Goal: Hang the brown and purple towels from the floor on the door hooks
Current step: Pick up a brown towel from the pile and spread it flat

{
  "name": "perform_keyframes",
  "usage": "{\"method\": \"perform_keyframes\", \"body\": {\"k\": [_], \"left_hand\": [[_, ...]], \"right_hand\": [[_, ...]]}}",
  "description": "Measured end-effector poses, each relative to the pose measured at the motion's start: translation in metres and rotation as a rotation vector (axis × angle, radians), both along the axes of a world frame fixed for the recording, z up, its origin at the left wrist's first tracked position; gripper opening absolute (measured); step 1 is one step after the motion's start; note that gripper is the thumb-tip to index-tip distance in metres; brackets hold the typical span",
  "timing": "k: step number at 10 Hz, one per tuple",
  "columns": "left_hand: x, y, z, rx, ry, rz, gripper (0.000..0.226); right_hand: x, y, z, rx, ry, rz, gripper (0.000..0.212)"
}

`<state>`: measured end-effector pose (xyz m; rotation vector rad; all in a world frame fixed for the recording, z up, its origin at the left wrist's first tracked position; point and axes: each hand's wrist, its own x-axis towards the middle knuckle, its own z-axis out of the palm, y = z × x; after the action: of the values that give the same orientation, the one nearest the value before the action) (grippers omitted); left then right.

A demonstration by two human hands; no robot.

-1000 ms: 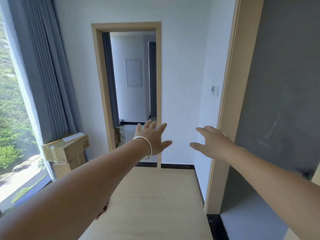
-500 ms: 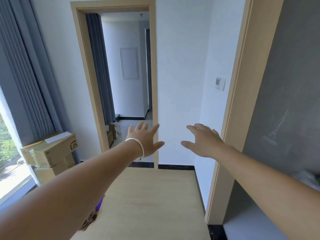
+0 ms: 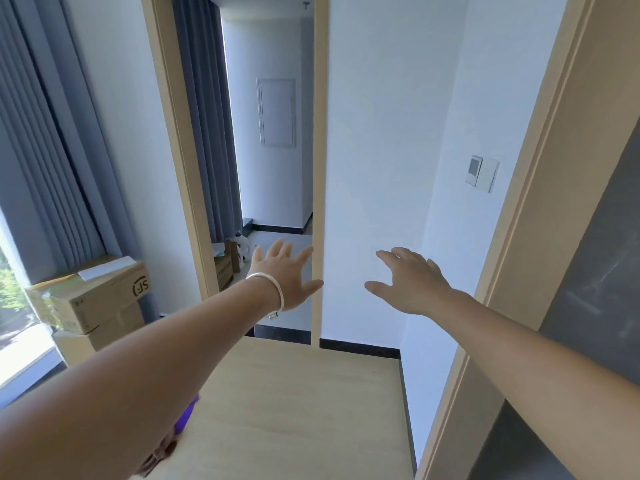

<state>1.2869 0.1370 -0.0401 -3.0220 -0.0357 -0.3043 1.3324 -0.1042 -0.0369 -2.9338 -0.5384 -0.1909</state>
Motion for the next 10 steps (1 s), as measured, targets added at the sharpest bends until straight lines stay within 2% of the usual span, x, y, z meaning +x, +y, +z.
{"method": "perform_keyframes", "body": {"k": [2,5,7,10], "left_hand": [[0.087,0.045,-0.014,-0.026,0.001,0.034,0.076],[0.205,0.171,-0.014,-0.057,-0.048,0.128,0.075],[0.235,0.26,-0.033,-0.081,-0.024,0.282,0.074],[0.221,0.373,-0.075,-0.115,0.011,0.59,0.073]], "right_hand": [[0.091,0.047,-0.008,-0.019,-0.008,0.045,0.074],[0.234,0.19,-0.004,-0.072,-0.002,0.196,0.073],[0.288,0.296,-0.017,-0.064,-0.002,0.344,0.074],[0.339,0.445,-0.056,-0.066,0.059,0.644,0.073]]}}
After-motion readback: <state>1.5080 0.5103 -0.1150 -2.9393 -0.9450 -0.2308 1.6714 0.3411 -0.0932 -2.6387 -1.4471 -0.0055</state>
